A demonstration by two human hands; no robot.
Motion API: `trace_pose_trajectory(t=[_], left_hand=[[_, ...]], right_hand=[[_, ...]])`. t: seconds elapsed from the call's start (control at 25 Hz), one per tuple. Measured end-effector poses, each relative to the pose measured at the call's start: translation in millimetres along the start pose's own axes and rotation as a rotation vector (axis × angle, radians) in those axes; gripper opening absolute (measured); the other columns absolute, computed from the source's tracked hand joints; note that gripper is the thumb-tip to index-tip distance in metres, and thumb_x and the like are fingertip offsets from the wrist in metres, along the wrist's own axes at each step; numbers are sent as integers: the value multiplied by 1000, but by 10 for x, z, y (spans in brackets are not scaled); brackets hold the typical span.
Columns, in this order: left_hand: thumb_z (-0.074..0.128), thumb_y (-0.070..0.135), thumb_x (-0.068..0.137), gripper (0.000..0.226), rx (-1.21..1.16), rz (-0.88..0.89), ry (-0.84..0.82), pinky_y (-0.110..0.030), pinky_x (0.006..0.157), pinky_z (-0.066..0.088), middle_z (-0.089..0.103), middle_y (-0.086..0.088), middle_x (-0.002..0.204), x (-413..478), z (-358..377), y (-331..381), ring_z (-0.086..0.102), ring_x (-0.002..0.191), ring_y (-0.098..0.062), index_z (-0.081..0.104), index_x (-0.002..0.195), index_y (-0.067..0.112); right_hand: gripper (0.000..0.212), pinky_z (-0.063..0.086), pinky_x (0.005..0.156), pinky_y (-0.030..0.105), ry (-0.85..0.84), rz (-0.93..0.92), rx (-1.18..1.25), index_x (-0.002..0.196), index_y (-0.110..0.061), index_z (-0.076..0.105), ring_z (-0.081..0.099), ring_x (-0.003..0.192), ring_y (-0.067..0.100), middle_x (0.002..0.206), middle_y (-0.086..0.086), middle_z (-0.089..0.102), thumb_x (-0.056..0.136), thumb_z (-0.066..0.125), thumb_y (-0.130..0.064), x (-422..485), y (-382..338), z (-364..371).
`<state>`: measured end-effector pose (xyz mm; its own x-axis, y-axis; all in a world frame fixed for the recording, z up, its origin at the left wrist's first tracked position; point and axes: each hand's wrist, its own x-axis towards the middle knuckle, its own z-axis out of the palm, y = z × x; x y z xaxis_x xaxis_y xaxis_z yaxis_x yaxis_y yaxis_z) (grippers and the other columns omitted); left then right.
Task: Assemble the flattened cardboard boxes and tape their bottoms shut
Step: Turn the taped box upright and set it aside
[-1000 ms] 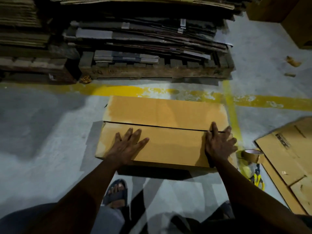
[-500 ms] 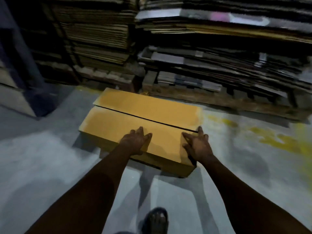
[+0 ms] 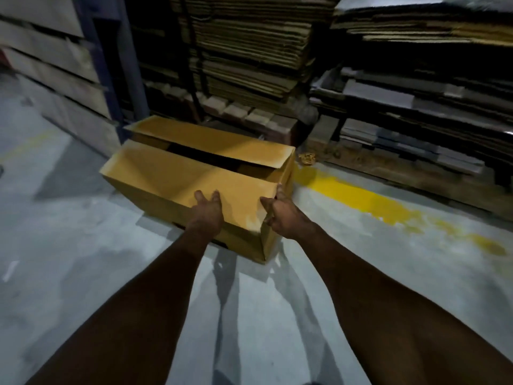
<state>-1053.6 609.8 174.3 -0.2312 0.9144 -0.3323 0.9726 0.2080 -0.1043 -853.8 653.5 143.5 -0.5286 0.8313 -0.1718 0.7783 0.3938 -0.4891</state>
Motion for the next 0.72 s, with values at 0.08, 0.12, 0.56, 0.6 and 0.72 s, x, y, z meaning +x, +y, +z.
trace_pose_trajectory(t=[0.08, 0.12, 0.56, 0.6, 0.72], left_hand=[[55, 22, 92, 85, -111, -43, -67, -48, 109, 33, -6, -28, 150, 140, 77, -54, 33, 130, -50, -5, 153, 14], [57, 28, 91, 91, -135, -42, -82, -53, 110, 28, -13, -29, 152, 200, 119, -92, 23, 134, -55, -8, 152, 16], [61, 41, 88, 101, -111, 203, 10, -59, 114, 15, -15, -19, 158, -308, 198, 33, -2, 143, -48, -13, 151, 18], [61, 39, 88, 98, -109, 236, 31, -58, 114, 17, -11, -18, 159, -405, 120, 163, 2, 144, -46, -11, 152, 19], [55, 36, 89, 79, -71, 399, 79, -49, 104, 38, 24, -18, 153, -800, -266, 863, 35, 134, -39, 11, 152, 17]], right_hand=[[62, 26, 113, 28, -4, -17, -6, 152, -11, 28, 8, 149, 40, 155, 39, -4, 97, 56, -18, 177, -76, 108], [62, 28, 114, 31, -4, -27, -7, 153, -12, 25, 13, 148, 42, 155, 38, -9, 99, 53, -20, 245, -94, 154], [86, 42, 105, 43, 36, -4, 11, 157, -20, 7, 27, 145, 39, 161, 20, -15, 94, 61, -42, -216, -26, -123], [85, 42, 106, 43, 54, 27, 11, 157, -22, 8, 26, 146, 37, 163, 18, -12, 93, 61, -42, -398, 23, -228], [75, 36, 109, 43, 121, 94, -59, 157, -27, 13, 18, 149, 30, 165, 12, 1, 97, 56, -38, -1269, 330, -638]])
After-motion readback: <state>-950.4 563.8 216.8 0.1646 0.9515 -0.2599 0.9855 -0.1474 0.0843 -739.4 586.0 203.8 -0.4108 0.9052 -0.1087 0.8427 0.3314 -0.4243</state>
